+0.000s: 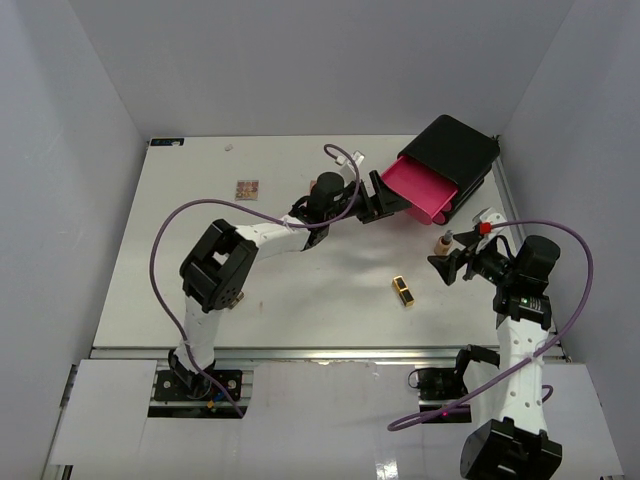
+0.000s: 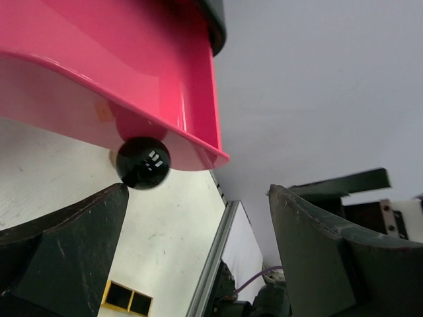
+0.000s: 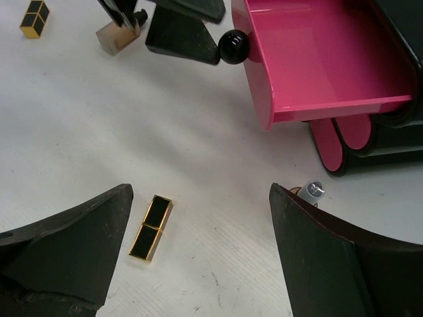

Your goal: Organize the makeup

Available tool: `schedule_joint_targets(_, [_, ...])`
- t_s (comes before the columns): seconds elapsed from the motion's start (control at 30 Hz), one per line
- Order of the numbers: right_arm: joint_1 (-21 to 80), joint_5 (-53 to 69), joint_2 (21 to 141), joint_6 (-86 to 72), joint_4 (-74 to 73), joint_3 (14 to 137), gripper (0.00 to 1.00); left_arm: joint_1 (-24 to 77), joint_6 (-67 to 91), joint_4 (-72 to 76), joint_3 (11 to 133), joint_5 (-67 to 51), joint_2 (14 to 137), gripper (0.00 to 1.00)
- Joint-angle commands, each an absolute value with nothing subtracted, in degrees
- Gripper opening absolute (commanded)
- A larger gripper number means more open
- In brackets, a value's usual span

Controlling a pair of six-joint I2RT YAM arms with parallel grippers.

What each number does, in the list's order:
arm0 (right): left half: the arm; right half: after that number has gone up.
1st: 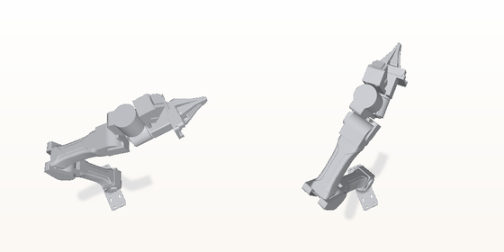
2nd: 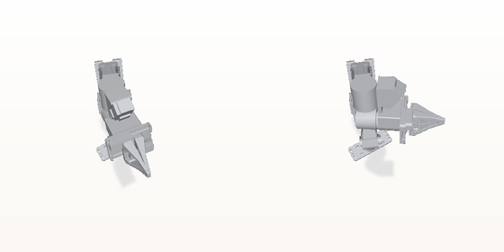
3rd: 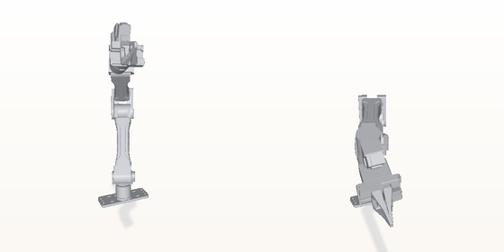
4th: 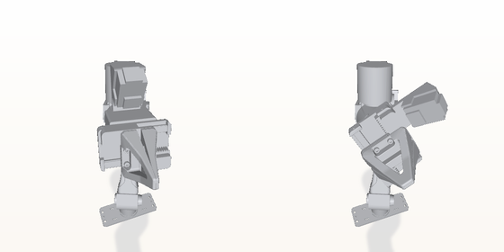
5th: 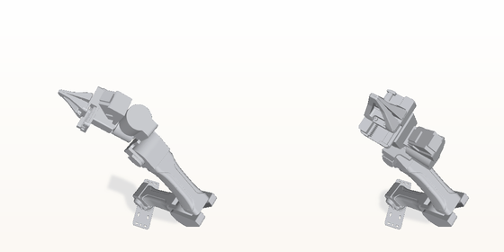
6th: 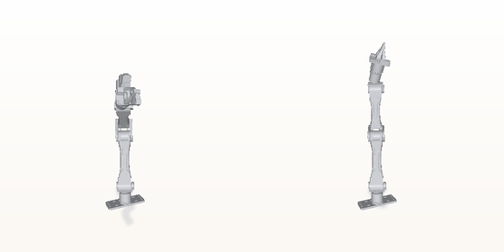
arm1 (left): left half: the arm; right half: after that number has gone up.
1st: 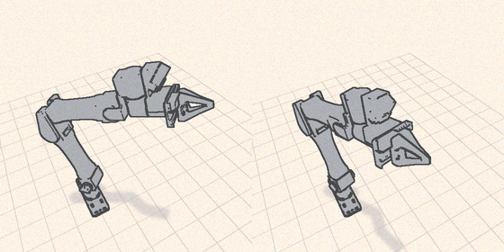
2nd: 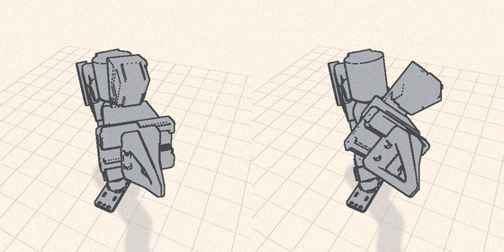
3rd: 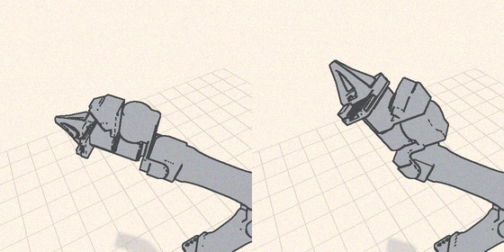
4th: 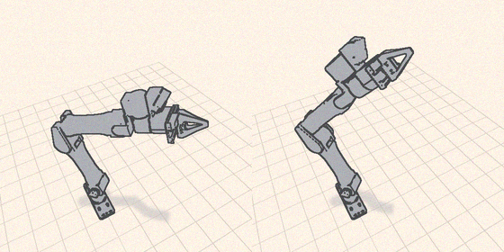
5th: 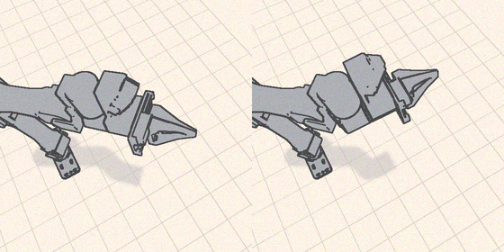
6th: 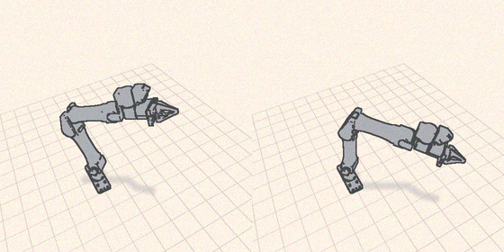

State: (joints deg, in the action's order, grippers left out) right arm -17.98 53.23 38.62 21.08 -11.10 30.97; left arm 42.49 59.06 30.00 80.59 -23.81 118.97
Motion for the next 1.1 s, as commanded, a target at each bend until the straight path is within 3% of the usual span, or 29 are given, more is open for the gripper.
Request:
schedule_joint_targets(0.0, [-18.2,55.1,41.0,22.3,-13.2,35.0,0.91,40.5,56.8,31.4,76.3,-25.8,110.4,0.98])
schedule_joint_targets(0.27, [-18.2,47.2,48.9,24.4,-21.2,44.2,0.92,37.9,56.0,31.6,69.6,-27.9,104.8,0.98])
schedule_joint_targets(0.63, [-16.8,28.7,58.3,21.8,-25.4,46.5,0.96,32.5,51.8,27.2,62.4,-31.6,95.1,0.98])
schedule_joint_targets(0.67, [-16.0,25.7,59.4,21.1,-25.6,46.5,0.9,31.4,51.0,25.9,61.3,-31.9,92.9,0.98])
schedule_joint_targets(0.9, [-12.4,20.0,63.7,18.1,-24.3,45.0,0.9,27.3,41.9,17.2,55.2,-30.6,77.4,0.98])
schedule_joint_targets(1.07, [-11.0,18.8,67.9,15.2,-18.2,44.0,0.99,26.8,28.6,7.8,52.3,-26.7,66.7,0.98])
